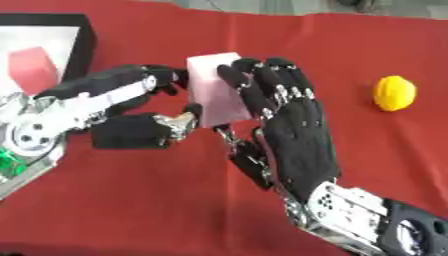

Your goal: Pick up the objects with one hand, pass them to the other hand, and then place them into the box on the other side of the table.

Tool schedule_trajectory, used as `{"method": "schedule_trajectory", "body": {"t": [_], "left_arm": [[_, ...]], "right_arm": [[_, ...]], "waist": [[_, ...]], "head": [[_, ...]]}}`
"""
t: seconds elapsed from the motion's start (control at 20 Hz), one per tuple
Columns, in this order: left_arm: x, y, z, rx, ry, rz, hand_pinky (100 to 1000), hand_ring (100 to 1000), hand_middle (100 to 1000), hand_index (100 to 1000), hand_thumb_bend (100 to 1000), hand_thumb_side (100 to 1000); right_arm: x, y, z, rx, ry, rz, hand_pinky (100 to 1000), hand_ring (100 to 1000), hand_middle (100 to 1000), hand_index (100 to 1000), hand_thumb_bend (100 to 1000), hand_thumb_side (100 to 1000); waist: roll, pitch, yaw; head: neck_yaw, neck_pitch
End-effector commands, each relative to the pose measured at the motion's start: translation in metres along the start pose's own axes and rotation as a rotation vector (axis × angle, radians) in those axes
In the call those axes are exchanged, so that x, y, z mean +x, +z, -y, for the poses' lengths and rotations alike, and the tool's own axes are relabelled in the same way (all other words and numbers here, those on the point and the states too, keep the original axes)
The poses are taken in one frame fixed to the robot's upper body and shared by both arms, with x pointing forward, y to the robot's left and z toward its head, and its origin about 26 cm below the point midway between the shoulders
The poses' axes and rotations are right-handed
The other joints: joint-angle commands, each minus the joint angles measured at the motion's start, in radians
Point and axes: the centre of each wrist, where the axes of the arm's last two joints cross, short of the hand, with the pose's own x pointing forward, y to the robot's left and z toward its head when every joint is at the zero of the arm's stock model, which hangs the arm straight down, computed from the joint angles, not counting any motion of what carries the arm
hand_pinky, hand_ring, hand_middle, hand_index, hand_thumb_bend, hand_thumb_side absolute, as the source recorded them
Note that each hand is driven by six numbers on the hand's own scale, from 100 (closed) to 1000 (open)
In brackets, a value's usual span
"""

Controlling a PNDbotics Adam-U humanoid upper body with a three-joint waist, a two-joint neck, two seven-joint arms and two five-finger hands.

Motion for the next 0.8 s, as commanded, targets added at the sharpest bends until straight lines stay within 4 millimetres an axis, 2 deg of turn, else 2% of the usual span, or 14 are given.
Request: {"method": "schedule_trajectory", "body": {"t": [0.05, 0.55, 0.8], "left_arm": [[0.0038, 0.0052, -0.0008, -0.06, -0.03, 0.068, 960, 919, 890, 979, 100, 857], [-0.0056, 0.011, -0.0015, -0.187, -0.07, 0.158, 977, 931, 900, 987, 100, 984], [-0.0019, 0.0085, -0.0012, -0.198, -0.08, 0.137, 979, 929, 897, 985, 103, 1000]], "right_arm": [[-0.003, -0.0053, 0.0038, -0.01, 0.014, -0.008, 768, 640, 457, 604, 206, 100], [-0.0046, -0.0059, 0.0041, 0.047, 0.046, -0.064, 773, 638, 454, 601, 223, 100], [-0.0017, -0.0074, 0.0043, 0.036, 0.031, -0.043, 755, 631, 452, 598, 219, 100]], "waist": [[0.004, -0.016, 0.0], [0.002, -0.014, 0.0], [0.001, -0.011, 0.0]], "head": [[0.004, -0.007], [0.002, -0.009], [0.003, -0.007]]}}
